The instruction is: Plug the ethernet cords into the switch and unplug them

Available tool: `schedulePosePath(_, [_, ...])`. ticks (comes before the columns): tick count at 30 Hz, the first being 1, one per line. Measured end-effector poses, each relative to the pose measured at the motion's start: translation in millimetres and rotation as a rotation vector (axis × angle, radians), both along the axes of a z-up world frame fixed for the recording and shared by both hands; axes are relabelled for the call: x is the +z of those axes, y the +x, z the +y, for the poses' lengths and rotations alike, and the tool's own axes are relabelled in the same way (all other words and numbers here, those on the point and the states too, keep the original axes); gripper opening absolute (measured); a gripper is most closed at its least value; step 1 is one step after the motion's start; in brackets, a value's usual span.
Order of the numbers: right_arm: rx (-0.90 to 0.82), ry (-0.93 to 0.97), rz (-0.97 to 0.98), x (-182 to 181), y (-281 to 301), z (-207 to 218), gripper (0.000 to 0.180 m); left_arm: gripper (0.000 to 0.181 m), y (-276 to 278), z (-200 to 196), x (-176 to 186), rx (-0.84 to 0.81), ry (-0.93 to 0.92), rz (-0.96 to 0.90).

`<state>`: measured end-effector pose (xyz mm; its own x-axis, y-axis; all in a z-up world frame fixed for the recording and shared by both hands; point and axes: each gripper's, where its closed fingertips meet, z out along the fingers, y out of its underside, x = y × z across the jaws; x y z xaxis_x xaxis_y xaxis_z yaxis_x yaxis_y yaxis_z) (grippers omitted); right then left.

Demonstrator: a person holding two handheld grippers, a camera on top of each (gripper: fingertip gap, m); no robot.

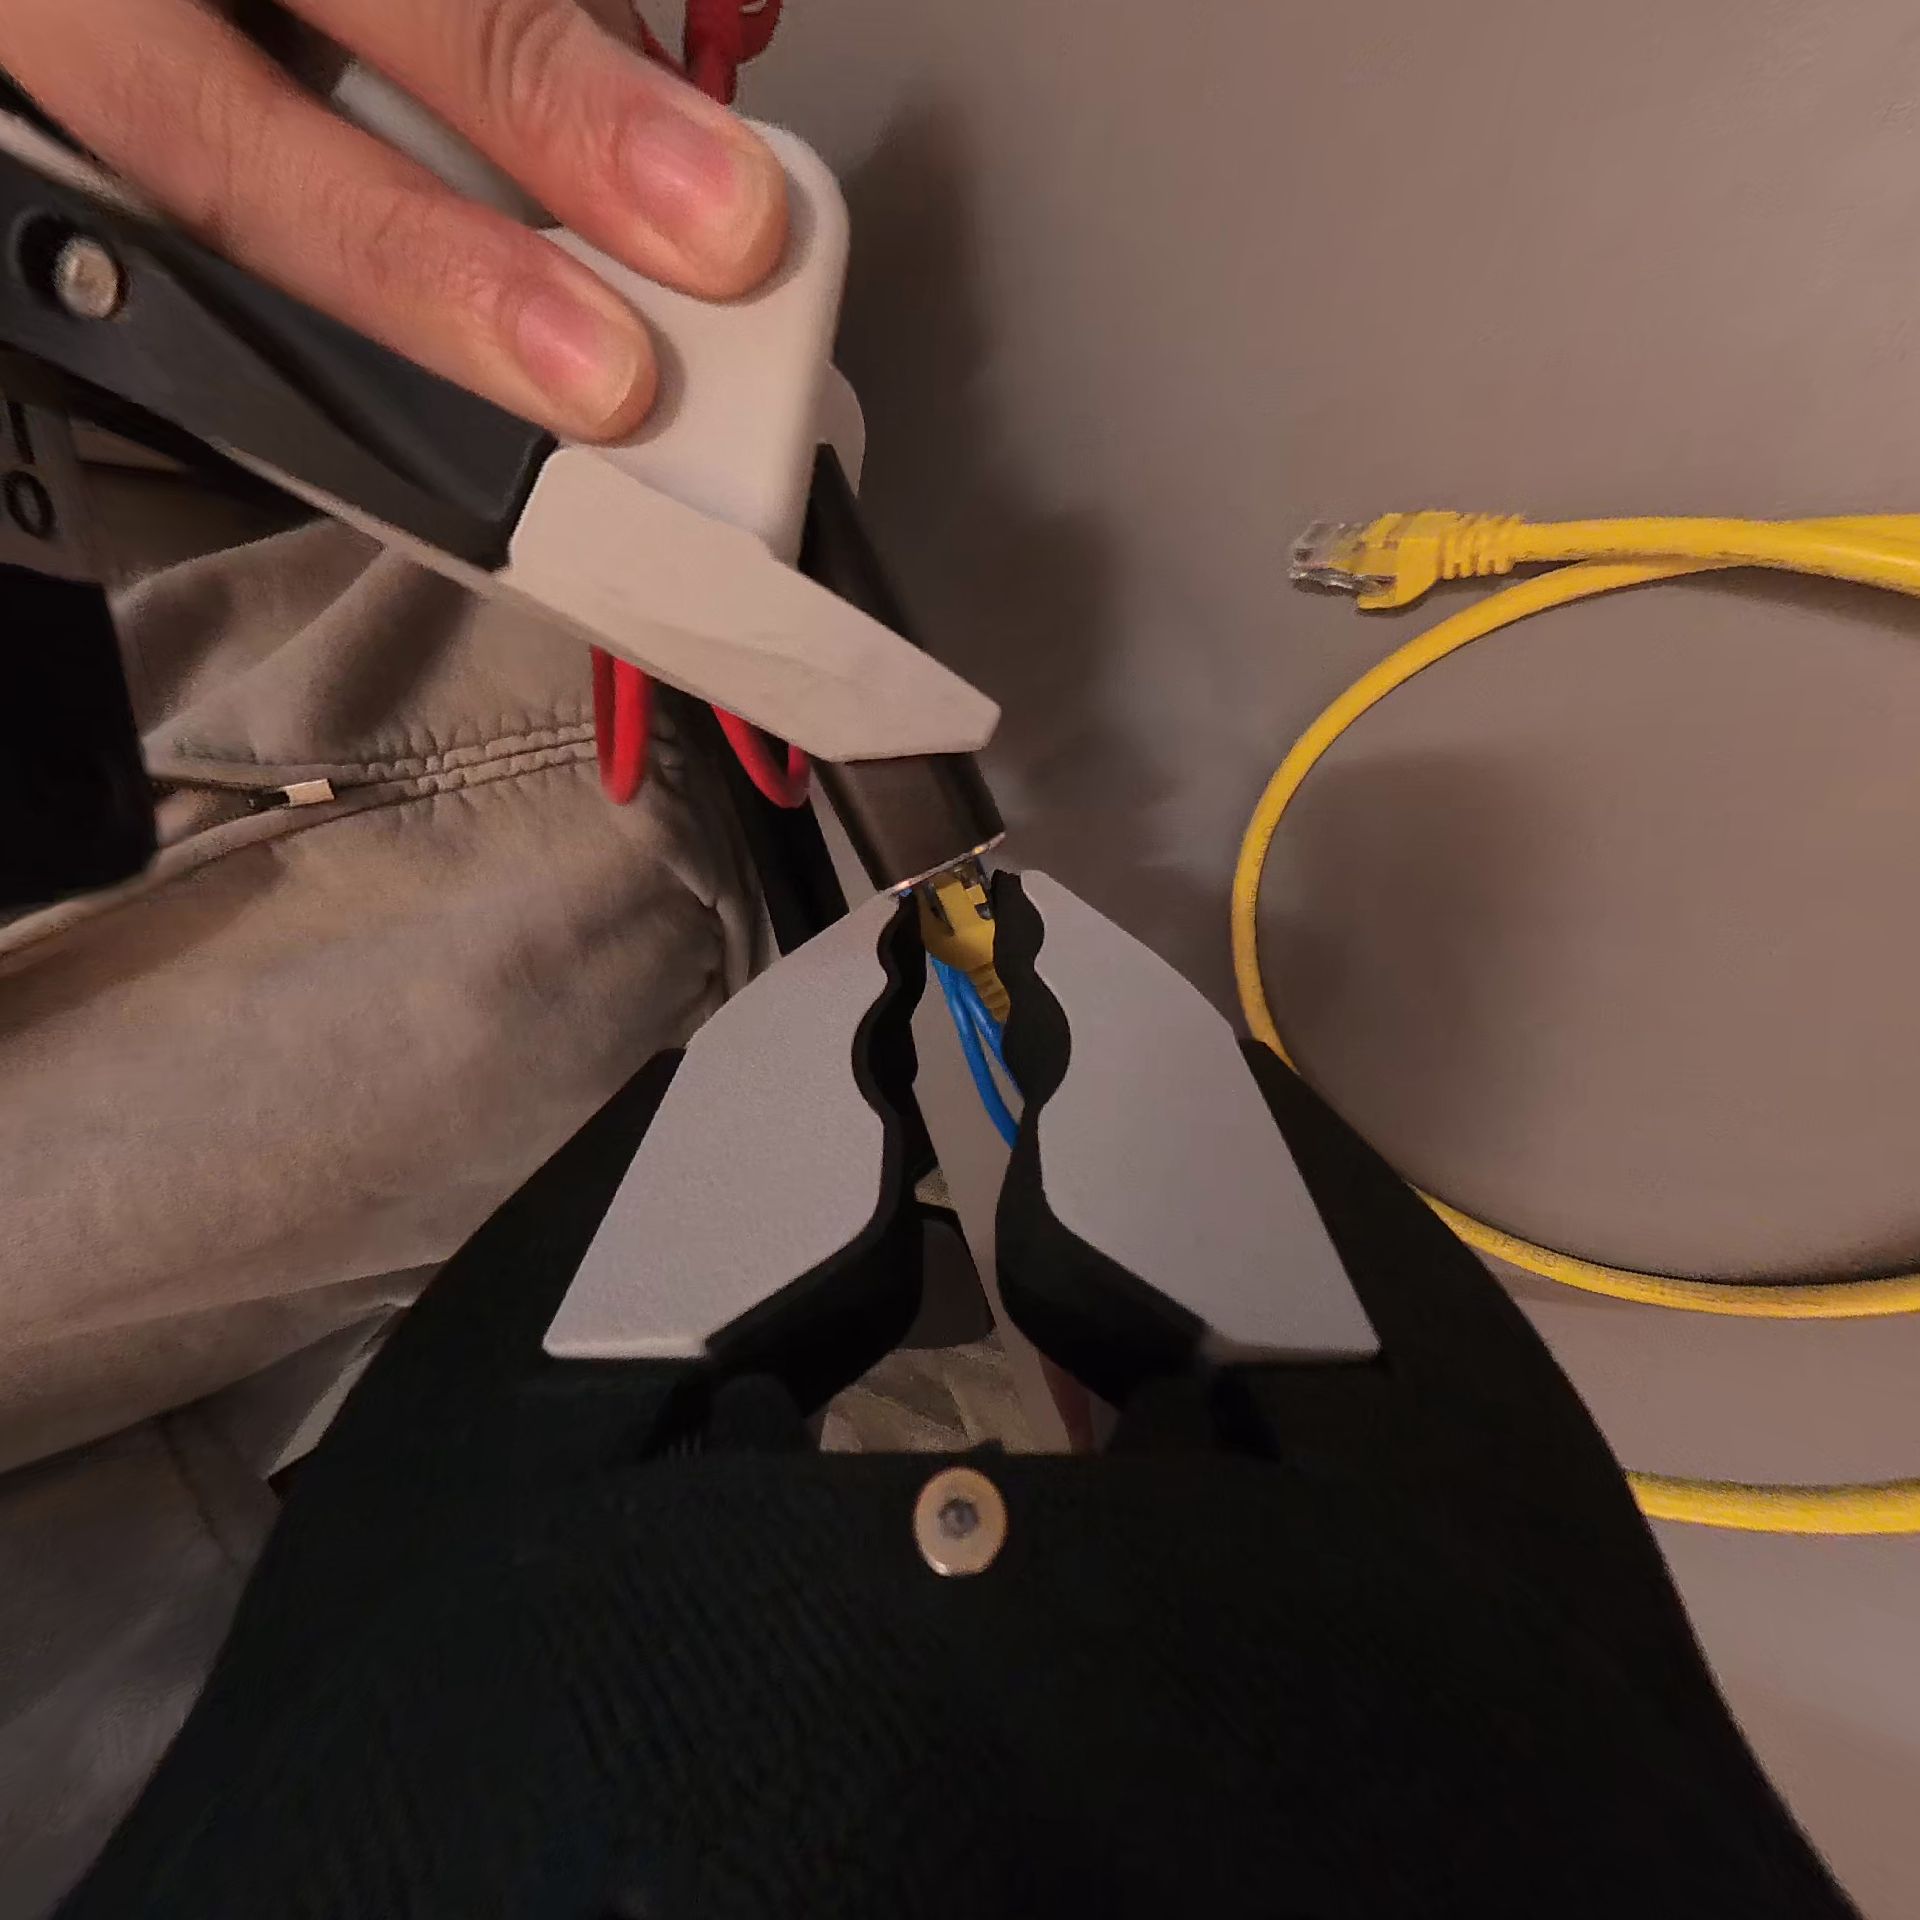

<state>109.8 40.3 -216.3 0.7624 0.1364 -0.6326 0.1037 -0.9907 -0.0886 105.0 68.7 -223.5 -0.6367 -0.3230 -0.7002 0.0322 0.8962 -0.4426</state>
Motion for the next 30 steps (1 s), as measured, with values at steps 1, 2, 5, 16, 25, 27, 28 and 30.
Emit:
schedulePosePath(1, [0.0, 0.002, 0.002, 0.3, -1.3, 0.2, 0.016, 0.062, -1.7, -0.8, -0.8, -0.004, -0.049, 0.021])
schedulePosePath(2, [-0.005, -0.001, 0.013, 0.6, -3.7, 0.0, 0.016, 0.063, -3.6, -1.8, -1.4, -0.013, -0.083, 0.032])
schedulePosePath(5, [0.023, -0.019, 0.015, -1.6, -8.6, -3.8, 0.016, 0.063, -9.0, -6.2, -4.6, -0.038, -0.153, 0.077])
schedulePosePath(16, [0.04, 0.068, 0.031, 15.3, -14.6, 13.6, 0.015, 0.063, -12.6, 8.8, 9.1, -0.034, -0.219, 0.083])
schedulePosePath(25, [-0.137, 0.653, -0.294, 87.1, 17.4, 65.6, 0.038, 0.062, -8.4, 63.6, 50.2, 0.168, -0.404, -0.03])
schedulePosePath(27, [-0.246, 0.873, -0.338, 117.6, 20.7, 60.1, 0.038, 0.062, -6.3, 81.3, 51.4, 0.251, -0.416, -0.051])
schedulePosePath(28, [-0.326, 0.956, -0.324, 130.5, 18.6, 54.0, 0.039, 0.062, -5.5, 87.5, 52.2, 0.286, -0.432, -0.055])
schedulePosePath(30, [-0.431, 1.075, -0.346, 140.5, 15.5, 35.3, 0.04, 0.062, -3.4, 94.0, 56.7, 0.326, -0.463, -0.077])
